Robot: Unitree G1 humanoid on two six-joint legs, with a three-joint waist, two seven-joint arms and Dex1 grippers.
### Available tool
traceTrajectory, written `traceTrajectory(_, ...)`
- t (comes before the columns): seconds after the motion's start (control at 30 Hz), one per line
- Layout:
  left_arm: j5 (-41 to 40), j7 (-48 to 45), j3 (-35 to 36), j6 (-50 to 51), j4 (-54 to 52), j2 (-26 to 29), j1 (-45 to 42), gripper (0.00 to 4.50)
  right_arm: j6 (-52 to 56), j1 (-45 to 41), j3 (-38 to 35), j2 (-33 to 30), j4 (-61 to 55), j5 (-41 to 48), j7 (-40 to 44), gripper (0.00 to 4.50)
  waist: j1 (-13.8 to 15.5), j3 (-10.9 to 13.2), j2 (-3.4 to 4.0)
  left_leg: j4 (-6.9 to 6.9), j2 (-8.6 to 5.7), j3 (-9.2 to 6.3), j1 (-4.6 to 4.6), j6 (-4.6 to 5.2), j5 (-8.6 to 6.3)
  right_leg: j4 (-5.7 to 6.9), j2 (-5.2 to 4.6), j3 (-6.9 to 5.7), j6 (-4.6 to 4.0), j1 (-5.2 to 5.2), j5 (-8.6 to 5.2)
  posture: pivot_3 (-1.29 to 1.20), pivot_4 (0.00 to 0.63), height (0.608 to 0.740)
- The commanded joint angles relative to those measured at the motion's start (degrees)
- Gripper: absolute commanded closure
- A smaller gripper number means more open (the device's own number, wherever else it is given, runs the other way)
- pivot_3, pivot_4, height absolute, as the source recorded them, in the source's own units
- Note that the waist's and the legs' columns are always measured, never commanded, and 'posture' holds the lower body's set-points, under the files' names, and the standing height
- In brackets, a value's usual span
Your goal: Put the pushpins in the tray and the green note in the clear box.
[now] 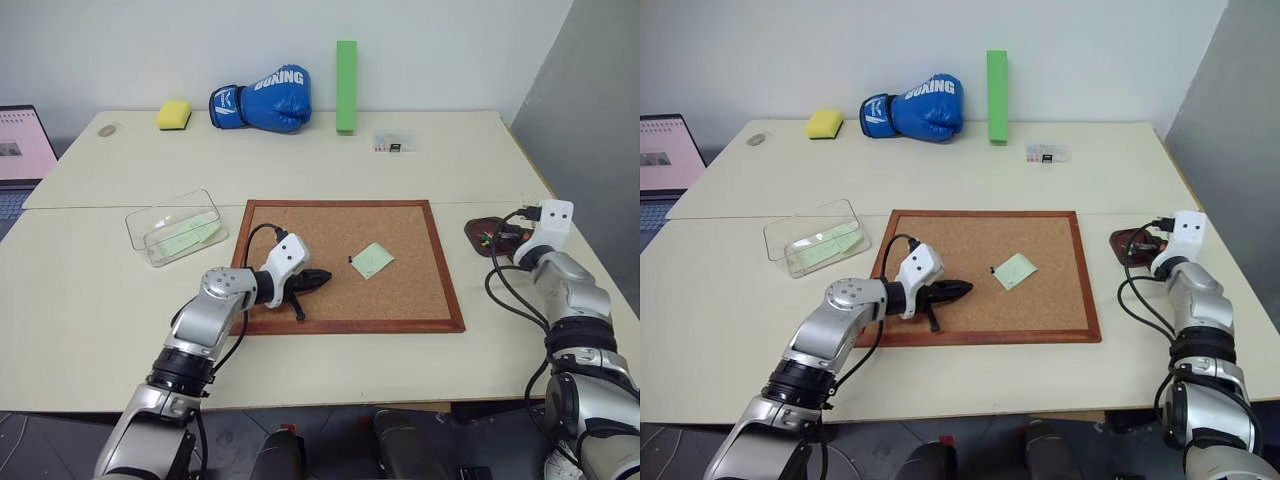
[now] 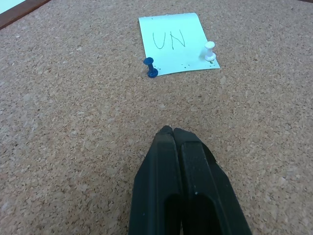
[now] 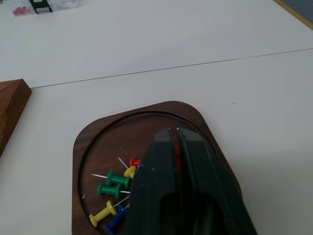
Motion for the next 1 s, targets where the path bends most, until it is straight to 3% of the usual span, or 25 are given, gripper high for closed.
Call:
traceTrajectory(0.03, 0.0, 0.0, -0.2, 0.7, -0.6, 0.6, 0.8, 4.5, -1.9, -0.7, -0.4, -0.4, -1.9, 0.5, 0.3, 3.12, 0.0, 0.0, 0.0, 0.0, 0.0, 0.0, 0.0, 0.0, 0.0, 0.0, 0.0, 0.01, 0.0, 0.0, 0.0, 0.0, 0.15, 0.74)
traceTrajectory(0.43, 0.3, -0.2, -1.0, -0.6, 1.7, -0.6, -0.9, 4.5, -2.2, 1.0, -2.2, -0.7, -14.8, 3.6, 1.2, 0.68, 0.1, 0.0, 0.02, 0.01, -0.01, -0.02, -0.01, 0.0, 0.0, 0.01, 0.0, -0.01, 0.0, 0.0, 0.0, 0.0, 0.15, 0.74)
traceTrajectory(0.73, 0.3, -0.5, -1.1, -1.0, 2.2, -0.8, -1.2, 4.5, 9.6, 7.9, 6.9, 0.3, -37.6, 12.4, 15.6, 0.68, 0.2, 0.0, 0.05, 0.01, 0.0, -0.09, -0.01, 0.0, 0.0, 0.03, 0.0, -0.06, 0.0, 0.0, 0.0, 0.0, 0.15, 0.74)
traceTrajectory(1.0, 0.3, -0.7, -0.8, -1.1, 2.0, -0.3, -0.9, 4.5, 10.8, 15.5, 21.3, -2.4, -49.6, 11.2, 27.5, 0.68, 0.3, 0.0, 0.05, 0.03, 0.0, -0.11, -0.06, 0.0, 0.0, -0.01, -0.01, -0.1, 0.01, -0.01, -0.01, 0.0, 0.15, 0.74)
